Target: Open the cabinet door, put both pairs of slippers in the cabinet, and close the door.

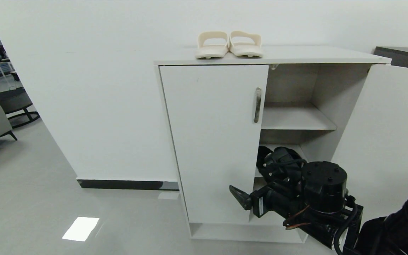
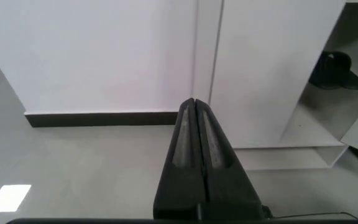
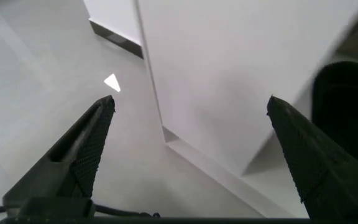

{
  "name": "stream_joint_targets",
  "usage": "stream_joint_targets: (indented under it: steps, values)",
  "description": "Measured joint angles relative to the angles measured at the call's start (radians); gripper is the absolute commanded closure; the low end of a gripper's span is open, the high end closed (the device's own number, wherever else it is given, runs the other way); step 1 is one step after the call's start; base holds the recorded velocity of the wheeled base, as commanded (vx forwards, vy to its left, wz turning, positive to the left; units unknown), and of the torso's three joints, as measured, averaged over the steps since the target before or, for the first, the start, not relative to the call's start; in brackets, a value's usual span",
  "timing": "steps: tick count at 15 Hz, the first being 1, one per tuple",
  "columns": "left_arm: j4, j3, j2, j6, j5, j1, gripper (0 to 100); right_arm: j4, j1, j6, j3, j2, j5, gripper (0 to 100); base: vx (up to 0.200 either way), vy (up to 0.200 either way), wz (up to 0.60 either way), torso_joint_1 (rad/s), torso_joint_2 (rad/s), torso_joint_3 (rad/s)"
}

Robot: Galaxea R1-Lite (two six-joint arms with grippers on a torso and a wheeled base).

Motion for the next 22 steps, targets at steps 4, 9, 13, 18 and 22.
stream_joint_targets:
  steps: [4,9,13,18,22]
  values:
    - [0.0,0.0,0.0,-0.001,0.002,0.0,100,-0.001,0.0,-0.013,0.006,0.0,0.001,0,0.0,0.2,0.0,0.002,0.0,0.006]
    - [-0.001,0.0,0.0,-0.012,0.004,0.001,100,-0.001,-0.004,-0.012,0.01,0.001,0.002,0,0.0,0.0,0.0,0.006,-0.02,-0.015]
    - [-0.001,0.0,0.0,-0.012,0.004,0.0,100,0.001,-0.015,-0.011,0.011,0.003,0.001,0,0.0,0.0,0.0,0.116,-0.33,-0.243]
    - [-0.001,0.0,0.0,-0.013,0.006,0.001,100,0.002,-0.016,-0.013,0.015,0.003,0.0,0,0.0,0.0,0.0,0.17,-0.46,-0.289]
    - [-0.001,0.0,0.0,-0.013,0.007,0.0,100,0.001,-0.017,-0.014,0.02,0.003,-0.001,0,0.0,0.0,0.0,0.192,-0.47,-0.282]
